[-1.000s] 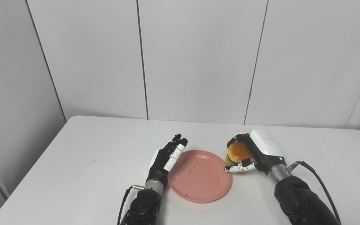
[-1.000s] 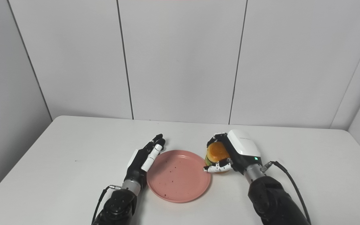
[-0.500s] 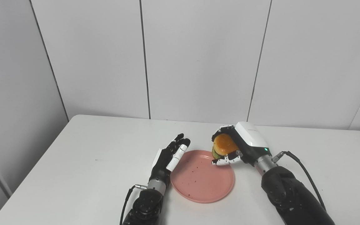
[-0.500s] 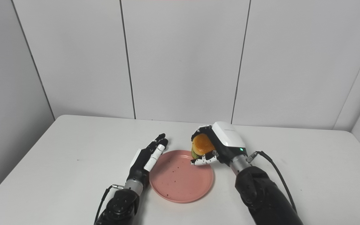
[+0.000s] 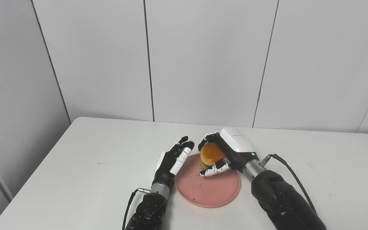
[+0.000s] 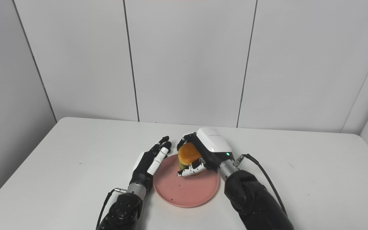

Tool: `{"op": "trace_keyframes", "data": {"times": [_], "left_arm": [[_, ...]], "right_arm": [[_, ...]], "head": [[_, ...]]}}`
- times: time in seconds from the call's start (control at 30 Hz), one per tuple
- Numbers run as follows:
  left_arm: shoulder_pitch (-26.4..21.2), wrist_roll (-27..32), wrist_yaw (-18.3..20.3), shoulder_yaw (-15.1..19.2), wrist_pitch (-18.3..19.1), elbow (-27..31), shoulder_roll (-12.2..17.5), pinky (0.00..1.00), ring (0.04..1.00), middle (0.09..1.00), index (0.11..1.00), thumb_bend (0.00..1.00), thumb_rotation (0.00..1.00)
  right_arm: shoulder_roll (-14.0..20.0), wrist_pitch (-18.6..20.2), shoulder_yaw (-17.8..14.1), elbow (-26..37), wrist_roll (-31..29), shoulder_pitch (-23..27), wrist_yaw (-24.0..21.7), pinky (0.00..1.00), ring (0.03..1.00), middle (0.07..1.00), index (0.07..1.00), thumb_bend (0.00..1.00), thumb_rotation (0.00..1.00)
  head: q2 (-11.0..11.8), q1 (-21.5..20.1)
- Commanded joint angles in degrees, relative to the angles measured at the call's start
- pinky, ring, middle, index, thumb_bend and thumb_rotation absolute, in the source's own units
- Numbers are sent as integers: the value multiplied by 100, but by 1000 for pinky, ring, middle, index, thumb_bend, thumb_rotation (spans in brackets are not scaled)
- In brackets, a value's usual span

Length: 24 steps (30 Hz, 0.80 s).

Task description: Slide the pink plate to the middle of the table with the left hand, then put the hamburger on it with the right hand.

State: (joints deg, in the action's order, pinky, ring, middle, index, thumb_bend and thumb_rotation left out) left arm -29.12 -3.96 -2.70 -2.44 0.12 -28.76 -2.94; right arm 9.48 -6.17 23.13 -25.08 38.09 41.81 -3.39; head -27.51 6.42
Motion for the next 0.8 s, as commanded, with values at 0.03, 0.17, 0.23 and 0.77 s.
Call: {"op": "trace_keyframes", "data": {"times": [0.03,0.17,0.23,0.77], "left_arm": [[-151,-52,68,-99,25,-10,-31,860,898,911,883,810,879],[-120,-56,63,-100,75,58,-16,859,907,913,885,806,878],[-113,-30,71,-86,70,68,-10,858,904,912,883,802,873],[-92,1,193,-118,67,60,60,877,917,920,875,829,900]], "right_arm": [[-118,-46,-12,52,-21,343,38,333,404,475,493,520,4],[-198,-56,10,-100,21,304,75,332,400,473,493,520,3],[-230,-83,13,-191,21,289,102,339,405,476,492,519,2],[-224,-409,94,-850,-47,267,329,347,415,465,505,517,4]], "head": [[-11,-4],[-29,-16],[-39,-22],[-48,-133]]}}
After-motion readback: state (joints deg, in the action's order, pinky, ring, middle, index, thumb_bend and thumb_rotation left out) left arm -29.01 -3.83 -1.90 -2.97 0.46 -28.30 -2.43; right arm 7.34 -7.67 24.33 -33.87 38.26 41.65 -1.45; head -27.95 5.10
